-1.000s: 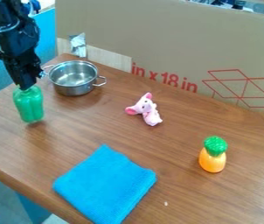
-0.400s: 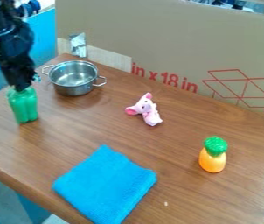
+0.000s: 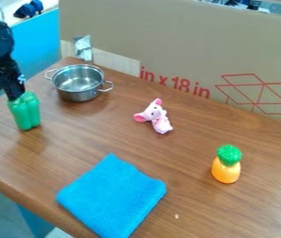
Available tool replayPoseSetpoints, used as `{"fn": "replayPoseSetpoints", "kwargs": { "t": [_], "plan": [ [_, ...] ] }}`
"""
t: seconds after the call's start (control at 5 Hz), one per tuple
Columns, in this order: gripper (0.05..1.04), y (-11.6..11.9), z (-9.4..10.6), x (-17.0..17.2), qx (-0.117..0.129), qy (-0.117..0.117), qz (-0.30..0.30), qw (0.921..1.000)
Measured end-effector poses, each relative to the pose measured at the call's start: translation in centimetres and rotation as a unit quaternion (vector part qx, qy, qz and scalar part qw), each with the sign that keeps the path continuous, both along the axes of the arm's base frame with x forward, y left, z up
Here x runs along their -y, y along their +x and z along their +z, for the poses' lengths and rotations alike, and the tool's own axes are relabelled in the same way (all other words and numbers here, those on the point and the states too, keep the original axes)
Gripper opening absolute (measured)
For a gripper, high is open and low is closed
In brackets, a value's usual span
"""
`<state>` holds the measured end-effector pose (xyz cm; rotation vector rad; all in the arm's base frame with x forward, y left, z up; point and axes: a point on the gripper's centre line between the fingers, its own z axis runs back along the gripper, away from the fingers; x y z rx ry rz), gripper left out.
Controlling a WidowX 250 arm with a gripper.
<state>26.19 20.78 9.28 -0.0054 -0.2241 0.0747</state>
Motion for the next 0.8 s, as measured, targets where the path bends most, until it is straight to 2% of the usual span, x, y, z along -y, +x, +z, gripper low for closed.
{"fn": "replayPoseSetpoints", "kwargs": {
  "t": [0.2,0.4,0.6,0.8],
  "plan": [
    [1.016,-0.1,1.8,0.2,0.015,0.013,-0.007,0.9998],
    [1.011,0.7,3.4,2.7,0.029,0.034,-0.043,0.9981],
    [1.011,2.0,4.5,7.1,0.045,0.035,-0.097,0.9936],
    [1.011,3.6,4.5,12.3,0.031,0.044,-0.166,0.9847]
  ]
}}
